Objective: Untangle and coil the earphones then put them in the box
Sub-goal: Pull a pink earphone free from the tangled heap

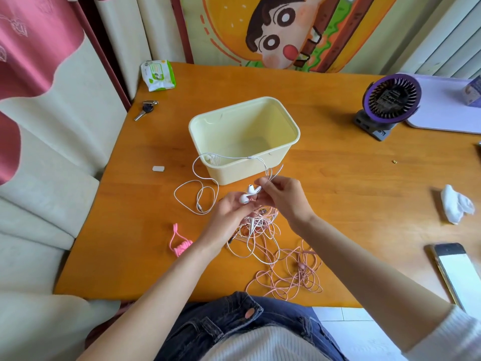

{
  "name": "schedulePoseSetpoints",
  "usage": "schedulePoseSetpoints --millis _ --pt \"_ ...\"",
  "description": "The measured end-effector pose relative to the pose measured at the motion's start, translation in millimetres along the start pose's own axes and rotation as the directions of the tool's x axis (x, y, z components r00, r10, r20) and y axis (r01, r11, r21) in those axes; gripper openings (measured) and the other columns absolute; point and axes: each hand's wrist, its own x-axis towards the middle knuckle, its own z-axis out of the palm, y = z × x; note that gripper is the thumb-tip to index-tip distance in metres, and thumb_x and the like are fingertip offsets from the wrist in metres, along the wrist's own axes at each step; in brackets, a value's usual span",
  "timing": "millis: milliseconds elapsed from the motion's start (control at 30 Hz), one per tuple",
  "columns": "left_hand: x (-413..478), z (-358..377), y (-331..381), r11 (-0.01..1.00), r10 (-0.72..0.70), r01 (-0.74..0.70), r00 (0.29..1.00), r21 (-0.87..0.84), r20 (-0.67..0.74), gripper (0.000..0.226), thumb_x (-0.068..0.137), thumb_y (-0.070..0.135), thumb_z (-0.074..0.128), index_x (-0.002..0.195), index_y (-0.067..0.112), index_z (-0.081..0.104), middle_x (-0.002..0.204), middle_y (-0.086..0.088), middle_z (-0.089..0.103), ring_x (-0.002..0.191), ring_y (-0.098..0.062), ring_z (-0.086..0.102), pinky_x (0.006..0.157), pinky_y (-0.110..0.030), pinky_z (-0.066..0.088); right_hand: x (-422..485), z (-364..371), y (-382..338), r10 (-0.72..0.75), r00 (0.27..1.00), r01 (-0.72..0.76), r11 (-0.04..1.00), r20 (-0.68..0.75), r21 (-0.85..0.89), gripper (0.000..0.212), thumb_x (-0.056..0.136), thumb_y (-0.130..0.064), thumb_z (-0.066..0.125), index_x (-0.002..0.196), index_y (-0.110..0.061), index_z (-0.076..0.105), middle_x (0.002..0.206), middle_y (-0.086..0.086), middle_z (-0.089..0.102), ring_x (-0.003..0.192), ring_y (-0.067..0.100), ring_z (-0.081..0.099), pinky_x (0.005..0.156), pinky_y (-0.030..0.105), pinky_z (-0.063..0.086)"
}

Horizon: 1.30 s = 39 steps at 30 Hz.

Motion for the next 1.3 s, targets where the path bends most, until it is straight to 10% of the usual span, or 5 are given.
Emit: schedulePoseSetpoints --millis 367,533,833,1000,1300 --pt "-1.6 -23.0 -3.5 0.883 0.136 -0.056 0.981 0.467 -0.139 0.021 0.095 0.007 0.046 0.089 0.022 0.06 0.097 0.005 0.06 0.081 -0.007 0.057 0.066 -0.008 0.042 -1.0 -4.9 -3.5 -0.185 0.98 0.194 0.844 0.069 -0.5 0.023 0.097 -0.014 0.047 0.084 -0.017 0.065 0.076 -0.004 0.067 0.071 0.017 0.058 0.075 0.034 0.05" --pt "-4.8 -23.8 12.1 0.987 0.012 -0.021 0.998 0.156 0.056 0.029 0.1 0.028 0.041 0.097 0.02 0.069 0.094 0.004 0.07 0.095 -0.01 0.064 0.089 -0.024 0.046 -20.8 7.2 -8.5 -0.136 0.922 0.336 0.745 0.362 -0.576 0.023 0.096 -0.014 0.048 0.088 -0.006 0.067 0.078 0.005 0.071 0.073 0.018 0.065 0.074 0.032 0.053" --pt "-10.9 -26.0 20.6 0.989 0.104 -0.1 0.994 0.112 -0.031 0.03 0.102 0.013 0.035 0.083 0.011 0.059 0.053 0.004 0.036 0.049 -0.008 0.036 0.054 -0.021 0.037 -34.1 9.3 16.1 -0.067 0.921 0.346 0.595 0.384 -0.726 0.02 0.096 -0.016 0.049 0.098 -0.003 0.064 0.091 0.01 0.068 0.079 0.022 0.06 0.073 0.028 0.045" --pt "-16.8 -44.0 26.4 0.966 -0.014 -0.044 0.975 0.254 0.222 0.038 0.101 0.03 0.036 0.079 0.015 0.063 0.055 0.003 0.024 0.046 -0.009 0.02 0.047 -0.027 0.014 -23.6 8.6 2.9 -0.314 0.849 0.529 0.538 0.426 -0.657 0.047 0.086 -0.005 0.061 0.13 -0.006 0.044 0.128 0.008 0.051 0.119 0.018 0.047 0.1 0.025 0.036" --pt "-20.5 -79.4 34.0 0.958 -0.002 -0.039 0.99 0.284 0.143 0.028 0.101 0.017 0.038 0.084 0.007 0.059 0.049 0.008 0.026 0.042 -0.005 0.024 0.043 -0.019 0.026 -13.0 19.7 -15.7 -0.132 0.86 0.411 0.753 0.494 -0.514 0.017 0.097 -0.024 0.049 0.081 -0.02 0.055 0.062 -0.01 0.055 0.051 0.001 0.046 0.052 0.014 0.036"
